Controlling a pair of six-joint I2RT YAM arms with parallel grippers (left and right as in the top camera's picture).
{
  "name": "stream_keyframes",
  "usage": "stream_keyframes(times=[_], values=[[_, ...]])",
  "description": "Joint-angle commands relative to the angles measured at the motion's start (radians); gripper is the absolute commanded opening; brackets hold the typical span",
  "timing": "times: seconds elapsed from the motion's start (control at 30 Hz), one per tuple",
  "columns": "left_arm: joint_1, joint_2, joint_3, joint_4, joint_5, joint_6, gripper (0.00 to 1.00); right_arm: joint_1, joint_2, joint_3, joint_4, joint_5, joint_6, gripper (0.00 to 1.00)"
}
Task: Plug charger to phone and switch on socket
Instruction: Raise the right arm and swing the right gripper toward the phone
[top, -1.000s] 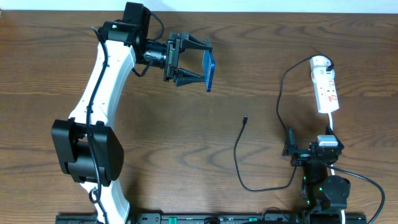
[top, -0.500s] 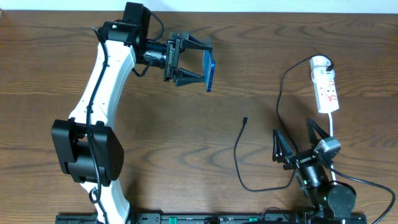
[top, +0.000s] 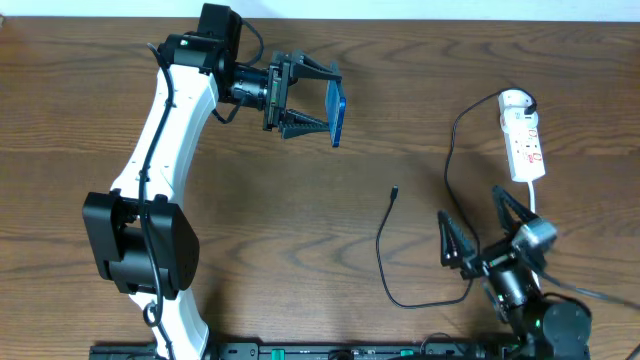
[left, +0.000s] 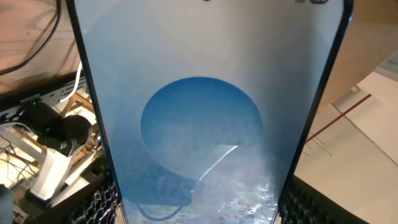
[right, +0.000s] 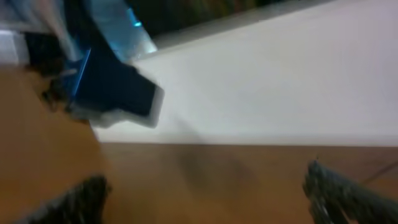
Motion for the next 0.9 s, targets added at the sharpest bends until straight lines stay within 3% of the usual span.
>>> stream_keyframes(times=[0.0, 0.43, 0.67, 0.87], values=[[0.005, -0.032, 0.011, 0.002, 0.056, 0.002, 0.61, -0.002, 0.108, 0.087, -0.139, 0.124, -0.181, 0.99], [0.005, -0.032, 0.011, 0.002, 0.056, 0.002, 0.61, -0.002, 0.637, 0.254, -0.216, -0.002, -0.187, 0.99], [0.005, -0.032, 0.011, 0.002, 0.056, 0.002, 0.61, -0.002, 0.785, 0.483, -0.440, -0.014, -0.274, 0.99], [0.005, -0.032, 0.011, 0.002, 0.056, 0.002, 0.61, -0.002, 0.792, 0.486, -0.505, -0.265, -0.243, 0.99]])
